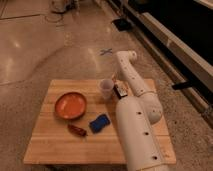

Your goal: Place the eraser on the white sponge

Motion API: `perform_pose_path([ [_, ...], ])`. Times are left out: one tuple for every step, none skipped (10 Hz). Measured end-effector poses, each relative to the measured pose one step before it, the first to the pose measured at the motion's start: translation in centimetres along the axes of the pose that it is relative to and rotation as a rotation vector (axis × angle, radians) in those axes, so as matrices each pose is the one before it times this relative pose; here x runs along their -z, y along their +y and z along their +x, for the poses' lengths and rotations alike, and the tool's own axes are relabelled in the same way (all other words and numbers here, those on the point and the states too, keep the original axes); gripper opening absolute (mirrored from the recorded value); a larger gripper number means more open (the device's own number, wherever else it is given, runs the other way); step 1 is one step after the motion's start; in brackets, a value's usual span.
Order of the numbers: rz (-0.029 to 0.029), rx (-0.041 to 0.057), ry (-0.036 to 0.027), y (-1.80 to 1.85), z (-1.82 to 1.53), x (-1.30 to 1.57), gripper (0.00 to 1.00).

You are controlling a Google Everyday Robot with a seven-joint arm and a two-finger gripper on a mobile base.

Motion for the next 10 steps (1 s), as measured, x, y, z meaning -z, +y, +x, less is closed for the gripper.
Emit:
perform_pose_path([
  [-0.01410,0.00240,-0.00217,0.657,-0.089,-0.273,0.71],
  [-0.00707,0.00568,-0.00199,0.217,-0.125,-0.088,0.63],
  [-0.01621,0.01350,-0.00733,0.292,-0.368,-0.190,0.51],
  [-0.01105,0.00534,-0.00673,0.388,-0.248,-0.005,0.43],
  [-0.01371,0.00395,-0.00381,0.446,-0.168,0.007,0.35],
  [-0.02071,-0.00344,0.00405,0.635,0.043,0.065,0.24],
  [-0.03038,-0.02967,0.01819,0.751,0.464,0.334,0.14],
  [-0.01997,-0.04467,0.01857,0.738,0.629,0.547,0.11],
  [-0.01602,-0.05186,0.01627,0.778,0.643,0.707,0.10],
  [-0.02065,-0.06335,0.01480,1.099,0.658,0.807,0.10],
])
